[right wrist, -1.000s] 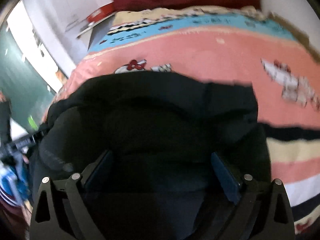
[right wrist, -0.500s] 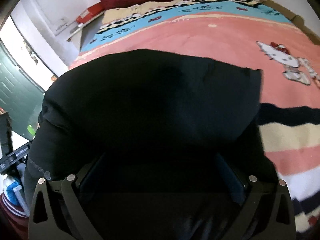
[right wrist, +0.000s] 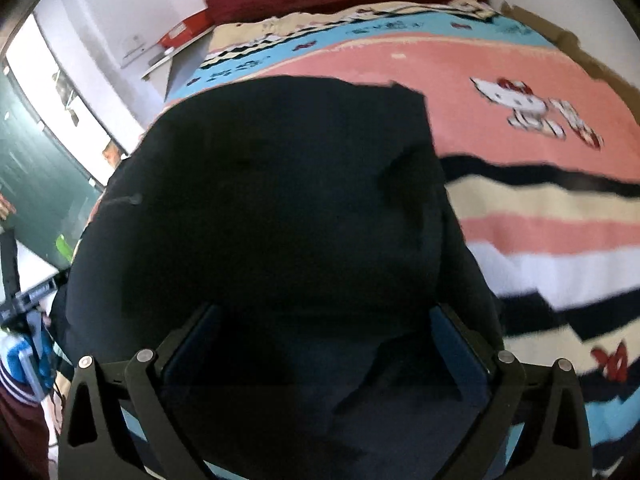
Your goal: Fold large clothes
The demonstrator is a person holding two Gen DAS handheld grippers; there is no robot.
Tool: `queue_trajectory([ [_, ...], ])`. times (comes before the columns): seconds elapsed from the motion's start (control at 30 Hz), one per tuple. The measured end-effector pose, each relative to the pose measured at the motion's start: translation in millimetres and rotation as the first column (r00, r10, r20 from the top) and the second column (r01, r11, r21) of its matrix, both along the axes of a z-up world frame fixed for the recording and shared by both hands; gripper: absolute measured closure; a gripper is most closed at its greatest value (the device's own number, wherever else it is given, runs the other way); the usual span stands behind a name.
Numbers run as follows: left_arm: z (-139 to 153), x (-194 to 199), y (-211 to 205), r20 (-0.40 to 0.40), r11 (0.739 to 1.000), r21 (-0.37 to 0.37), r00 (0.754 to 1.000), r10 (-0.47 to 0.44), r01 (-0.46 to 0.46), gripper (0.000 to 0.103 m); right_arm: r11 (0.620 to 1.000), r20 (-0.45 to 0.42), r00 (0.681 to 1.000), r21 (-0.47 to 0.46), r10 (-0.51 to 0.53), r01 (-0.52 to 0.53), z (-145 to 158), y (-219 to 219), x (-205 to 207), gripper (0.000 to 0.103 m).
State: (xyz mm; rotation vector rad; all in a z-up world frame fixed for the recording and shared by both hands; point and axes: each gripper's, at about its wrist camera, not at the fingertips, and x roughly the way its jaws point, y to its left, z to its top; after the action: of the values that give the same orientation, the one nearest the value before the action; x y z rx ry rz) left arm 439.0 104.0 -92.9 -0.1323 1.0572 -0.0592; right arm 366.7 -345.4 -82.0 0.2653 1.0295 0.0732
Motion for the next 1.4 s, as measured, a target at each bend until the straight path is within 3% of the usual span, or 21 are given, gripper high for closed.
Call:
queue_trajectory([
  [0.1,9.4,-16.9,20.3,-0.009,0.999,-0.009,0.999,0.052,-0.052,0.030,0.999,-0.028,0.999,0.010,-0.043,0.043,-1.4,-9.8,-8.7,0.002],
  [0.17,20.9,-32.4,31.8,0.000,0.998,-0.013,0.998,0.068,-0.068,0.030,0.997,-0.061,0.996,-0.043,-0.063,0.061,4.1,-10.7,-20.6,0.002],
  [0.3,58.6,-80.1,54.7,0.080,0.996,-0.032,0.993,0.082,-0.079,0.030,0.996,-0.075,0.994,-0.048,-0.077,0.073,19.5,-15.9,-54.8,0.002],
  [0.4,86.9,-115.7,73.8,0.125,0.995,-0.061,0.988,0.087,-0.080,0.030,0.995,-0.048,0.994,-0.004,-0.100,0.100,39.9,-22.1,-94.1,0.002],
  [0.53,111.6,-152.2,90.4,0.120,0.996,-0.065,0.990,0.075,-0.068,0.030,0.993,0.015,0.993,0.017,-0.115,0.114,70.3,-28.6,-135.9,0.002],
  [0.7,127.1,-177.2,114.4,0.139,0.981,-0.176,0.985,0.102,-0.076,0.030,0.992,0.095,0.988,0.035,-0.122,0.119,104.3,-42.3,-169.8,0.001],
  [0.83,119.2,-173.5,124.7,0.119,0.964,-0.254,0.986,0.116,-0.083,0.030,0.990,0.114,0.984,0.053,-0.136,0.131,112.6,-57.5,-179.2,0.001],
  [1.0,97.6,-144.6,122.3,0.073,0.952,-0.296,0.992,0.106,-0.080,0.030,0.984,0.085,0.984,0.095,-0.159,0.151,101.1,-77.8,-166.4,0.001],
  [1.2,63.1,-85.7,96.8,0.006,0.951,-0.308,1.000,0.014,-0.012,0.030,0.980,0.026,0.990,0.142,-0.142,0.137,68.3,-89.8,-106.2,0.001],
  [1.4,26.9,-13.7,74.4,-0.070,0.939,-0.344,0.996,-0.054,0.027,0.030,0.953,-0.021,0.991,0.273,-0.131,0.131,28.1,-98.8,-41.2,0.001],
])
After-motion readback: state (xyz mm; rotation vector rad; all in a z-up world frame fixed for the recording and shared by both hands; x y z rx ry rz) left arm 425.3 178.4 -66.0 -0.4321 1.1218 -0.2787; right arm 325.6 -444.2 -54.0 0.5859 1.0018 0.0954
